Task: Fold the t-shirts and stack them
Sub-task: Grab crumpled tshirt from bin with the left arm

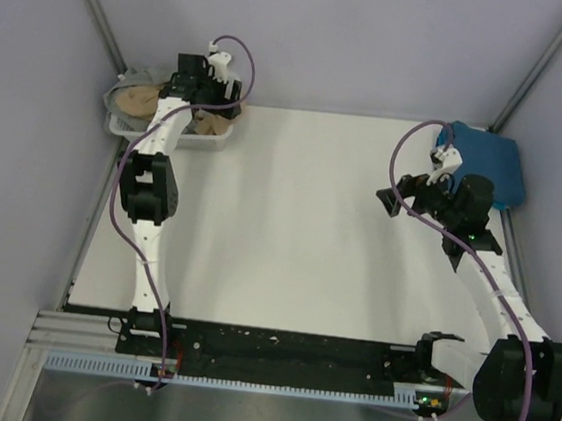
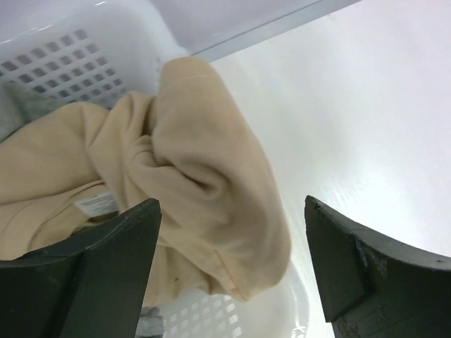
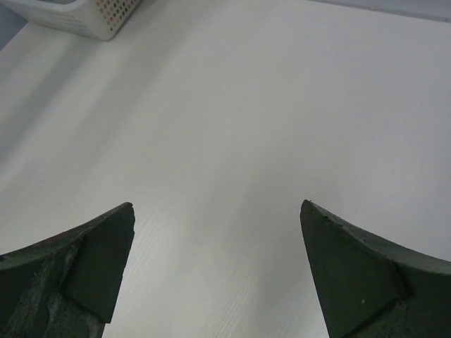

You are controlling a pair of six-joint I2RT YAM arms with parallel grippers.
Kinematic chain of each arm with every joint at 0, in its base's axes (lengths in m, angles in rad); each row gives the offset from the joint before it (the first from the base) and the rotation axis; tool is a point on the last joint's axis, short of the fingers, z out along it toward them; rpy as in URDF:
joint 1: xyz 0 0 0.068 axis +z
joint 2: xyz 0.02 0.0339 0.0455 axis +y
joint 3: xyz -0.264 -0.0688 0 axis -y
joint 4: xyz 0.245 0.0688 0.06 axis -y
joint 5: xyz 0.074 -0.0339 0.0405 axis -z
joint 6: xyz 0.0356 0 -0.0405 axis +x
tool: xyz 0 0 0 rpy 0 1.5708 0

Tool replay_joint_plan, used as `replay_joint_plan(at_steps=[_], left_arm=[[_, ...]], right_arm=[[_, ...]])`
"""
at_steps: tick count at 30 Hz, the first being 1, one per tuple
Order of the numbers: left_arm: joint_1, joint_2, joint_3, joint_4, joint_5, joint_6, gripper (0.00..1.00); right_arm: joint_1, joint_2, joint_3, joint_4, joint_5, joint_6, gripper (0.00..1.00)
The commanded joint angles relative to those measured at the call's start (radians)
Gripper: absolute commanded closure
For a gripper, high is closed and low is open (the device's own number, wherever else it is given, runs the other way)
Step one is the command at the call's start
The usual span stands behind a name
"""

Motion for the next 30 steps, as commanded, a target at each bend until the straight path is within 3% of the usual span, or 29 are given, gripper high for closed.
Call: replay_joint_plan(at_steps=[1, 4, 9, 12, 19, 24, 26, 30], left_arm=[[-0.01, -0.048, 0.016, 0.043, 0.179, -0.068, 0.14], [-0.022, -0.04, 0.011, 0.041, 0.149, -0.061, 0.16], [-0.029, -0.027, 0.01, 0.025, 0.029, -0.021, 0.35], [-0.029, -0.025, 0.008, 0.023, 0.015, -0.004, 0.42], [-0.029, -0.01, 0.016, 0.012, 0.006, -0.002, 0.43], [-0.029, 0.013, 0.014, -0.003, -0.006, -0.005, 0.51], [-0.029, 0.016, 0.019, -0.011, -0.002, -0.007, 0.58], [-0.029, 0.003, 0.031, -0.017, 0.012, -0.013, 0.83]], right_arm=[[0.031, 0.021, 0.064, 0.017, 0.005, -0.024, 0.01], [0.041, 0.031, 0.067, 0.014, 0.002, -0.027, 0.01], [0.042, 0.023, 0.057, 0.012, 0.001, -0.036, 0.01], [0.044, 0.017, 0.054, 0.014, 0.002, -0.038, 0.01], [0.044, 0.014, 0.05, 0.021, -0.007, -0.029, 0.01], [0.044, 0.006, 0.042, 0.02, 0.001, -0.033, 0.01], [0.045, 0.004, 0.045, 0.012, 0.002, -0.033, 0.01], [0.045, -0.002, 0.048, 0.001, 0.005, -0.042, 0.01]])
